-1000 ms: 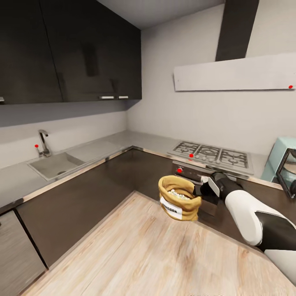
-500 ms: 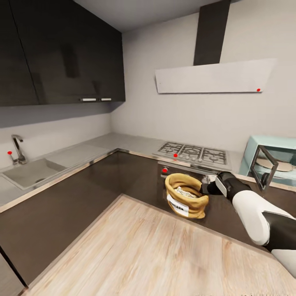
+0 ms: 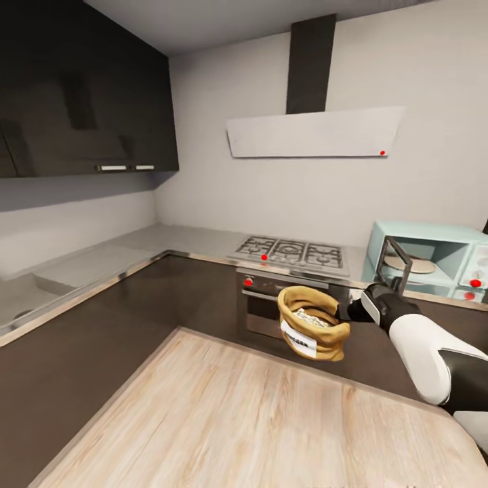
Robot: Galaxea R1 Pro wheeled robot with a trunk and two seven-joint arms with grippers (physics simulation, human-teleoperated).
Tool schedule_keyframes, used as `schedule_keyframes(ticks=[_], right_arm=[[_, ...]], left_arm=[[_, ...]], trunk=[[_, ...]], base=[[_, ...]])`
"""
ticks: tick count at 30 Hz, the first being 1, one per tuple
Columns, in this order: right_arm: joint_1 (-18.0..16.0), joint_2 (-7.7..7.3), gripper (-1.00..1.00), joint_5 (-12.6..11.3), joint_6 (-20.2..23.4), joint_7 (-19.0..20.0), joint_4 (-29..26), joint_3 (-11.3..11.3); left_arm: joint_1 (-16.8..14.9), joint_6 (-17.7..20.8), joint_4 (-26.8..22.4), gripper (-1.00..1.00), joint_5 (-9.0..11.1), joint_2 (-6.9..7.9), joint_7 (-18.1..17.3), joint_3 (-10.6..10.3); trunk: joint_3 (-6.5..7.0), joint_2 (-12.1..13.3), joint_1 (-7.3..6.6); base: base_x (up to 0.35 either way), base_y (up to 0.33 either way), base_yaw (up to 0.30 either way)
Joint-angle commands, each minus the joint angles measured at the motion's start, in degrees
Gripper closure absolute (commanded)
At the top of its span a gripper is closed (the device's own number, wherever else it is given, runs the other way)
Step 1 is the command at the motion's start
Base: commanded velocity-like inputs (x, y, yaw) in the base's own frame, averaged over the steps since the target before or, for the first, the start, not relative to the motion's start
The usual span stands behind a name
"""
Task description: In the kitchen, take the popcorn bag from the countertop, put it into the microwave, and heat it until the popcorn is cooked so the cooked popcorn ends up inside the bag.
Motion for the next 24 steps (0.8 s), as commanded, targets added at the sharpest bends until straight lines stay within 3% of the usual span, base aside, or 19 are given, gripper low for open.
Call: schedule_keyframes(ticks=[1, 13, 18, 24], right_arm=[[0.0, 0.02, 1.0, 0.6, 0.3, 0.5, -0.1, -0.4], [0.0, -0.21, 1.0, 0.5, 0.7, 0.6, -0.1, -0.1], [0.0, -0.48, 1.0, 0.6, 3.6, 0.5, -0.1, 0.0], [0.0, -2.7, 1.0, 0.7, 3.9, 0.5, -0.1, 0.0]], left_arm=[[0.0, -0.1, -0.1, -1.0, 0.4, 0.01, 0.3, -0.5], [0.0, -0.5, -0.1, -1.0, 0.4, -0.06, 0.4, -0.5], [0.0, -0.5, -0.1, -1.0, 0.3, -0.06, 0.4, -0.5], [0.0, -0.5, -0.1, -1.0, 0.3, -0.07, 0.4, -0.5]], trunk=[[-0.02, -0.1, 0.01], [0.61, -0.1, 0.01], [0.86, -0.1, 0.01], [1.15, -0.1, 0.01]], base=[[0.0, 0.0, -0.25], [0.0, 0.0, -0.251], [0.0, 0.0, -0.256], [0.0, 0.0, -0.257]])
